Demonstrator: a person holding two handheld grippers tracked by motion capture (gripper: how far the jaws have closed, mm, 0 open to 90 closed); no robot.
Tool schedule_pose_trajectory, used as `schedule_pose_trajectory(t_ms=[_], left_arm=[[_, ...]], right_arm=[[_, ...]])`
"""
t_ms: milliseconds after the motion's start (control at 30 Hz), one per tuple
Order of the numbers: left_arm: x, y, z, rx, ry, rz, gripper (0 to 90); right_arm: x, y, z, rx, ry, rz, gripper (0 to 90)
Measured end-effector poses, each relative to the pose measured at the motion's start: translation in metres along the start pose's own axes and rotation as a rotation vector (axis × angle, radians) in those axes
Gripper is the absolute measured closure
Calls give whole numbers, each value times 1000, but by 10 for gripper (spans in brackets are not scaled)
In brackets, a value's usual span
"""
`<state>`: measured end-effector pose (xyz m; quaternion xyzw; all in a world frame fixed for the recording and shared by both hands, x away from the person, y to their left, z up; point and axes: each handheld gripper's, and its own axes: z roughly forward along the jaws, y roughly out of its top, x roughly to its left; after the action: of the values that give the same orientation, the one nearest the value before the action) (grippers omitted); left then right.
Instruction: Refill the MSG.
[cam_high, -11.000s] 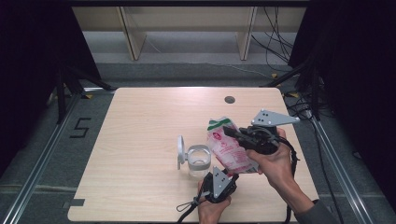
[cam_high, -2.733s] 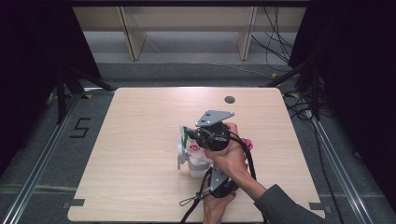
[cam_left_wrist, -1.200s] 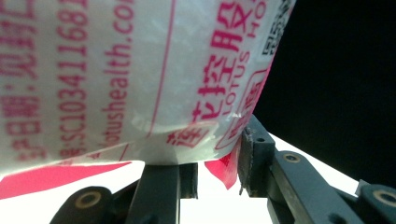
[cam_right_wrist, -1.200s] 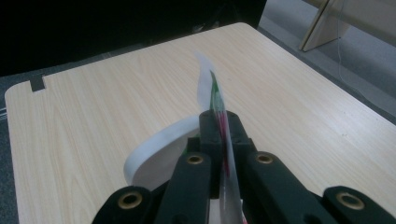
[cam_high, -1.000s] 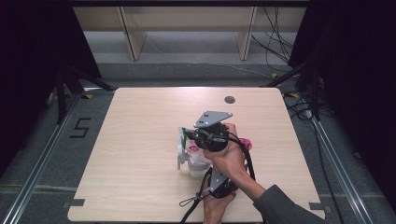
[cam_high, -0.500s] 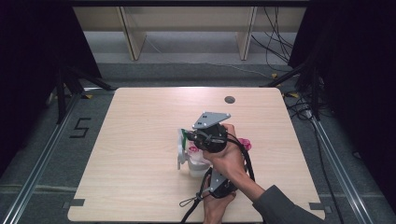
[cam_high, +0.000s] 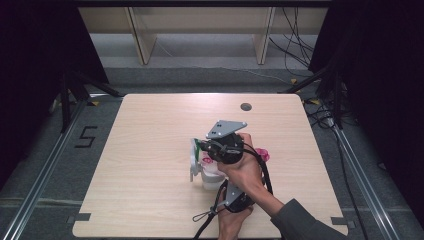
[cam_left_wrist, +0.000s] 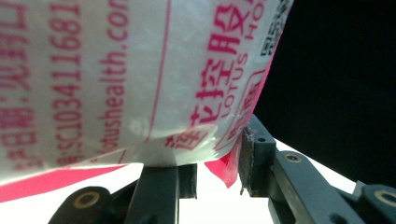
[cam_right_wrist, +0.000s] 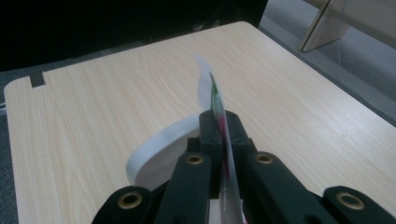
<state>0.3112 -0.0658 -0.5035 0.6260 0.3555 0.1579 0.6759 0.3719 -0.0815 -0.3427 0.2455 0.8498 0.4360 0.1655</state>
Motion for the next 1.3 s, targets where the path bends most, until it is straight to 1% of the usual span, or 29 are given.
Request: schedule_pose_trajectory(t_ms=[33,67,100,167,200,233,267,300,333,367,433,500,533,567,700,733,767,800,833,867,900,933,967,1000,1067,1133,1233,1267,1300], left_arm=[[0,0,0,2,-2,1,707],[0,-1,1,-1,-2,-6,707],[0,-1,1,0,-1,-5,707],[0,0,0,-3,-2,-4,705],[0,0,0,-1,0,0,705],[1,0,-1,3,0,6,705],[1,0,-1,5,1,4,706],[1,0,-1,4,-1,1,707],[1,0,0,-2,0,-5,706],[1,0,-1,-2,5,-5,706],[2,0,-1,-1,3,4,706],[2,0,-1,-3,3,-8,708],[2,0,0,-6,2,-11,707],[2,0,0,-10,2,-11,707],[3,0,-1,-3,2,-4,708],[2,0,-1,-5,1,-7,708],[2,0,-1,-6,0,-5,708],[2,0,-1,-7,0,-3,708],[3,1,-1,-1,1,7,708],[3,1,-1,-1,0,5,708],[2,0,-1,-1,0,-1,708],[2,0,0,-2,0,-4,708],[2,0,-1,-2,8,-4,708],[2,0,-1,-6,0,-1,708],[2,0,-1,0,2,2,708],[2,0,-1,-3,-1,-4,708],[3,1,-1,-1,1,0,708],[2,0,-1,0,1,-2,709],[2,0,-1,-4,1,-5,708]], right_arm=[[-2,0,0,-6,3,-20,899],[-1,0,1,-8,-1,-15,899],[-1,0,2,6,-1,-32,899],[1,0,3,16,-4,-11,899],[-1,0,3,-7,-6,-31,899],[-1,1,2,-3,-2,-20,899],[-2,1,2,-10,1,-30,899],[-2,1,3,-11,1,-34,899],[-1,1,3,12,2,-36,899],[-1,1,5,7,0,-48,898],[0,2,4,7,2,-18,898],[-1,2,5,-2,2,-22,898],[0,1,6,7,0,-30,898],[1,1,5,20,2,-21,898],[0,2,5,4,4,-23,899],[0,1,6,-3,-7,-23,898],[0,1,6,0,-5,-41,898],[0,2,6,-1,0,-44,898],[0,2,4,0,0,-21,898],[-1,2,4,-9,-1,-22,899],[-2,2,5,-13,-1,-38,898],[0,2,5,3,-2,-24,898],[0,1,5,14,0,-31,898],[0,2,6,8,1,-37,898],[-1,2,5,-5,-5,-17,898],[0,1,6,13,-3,-32,898],[-1,2,6,-5,-6,-28,898],[-2,2,7,-6,-2,-43,898],[-1,2,7,7,-1,-39,898]])
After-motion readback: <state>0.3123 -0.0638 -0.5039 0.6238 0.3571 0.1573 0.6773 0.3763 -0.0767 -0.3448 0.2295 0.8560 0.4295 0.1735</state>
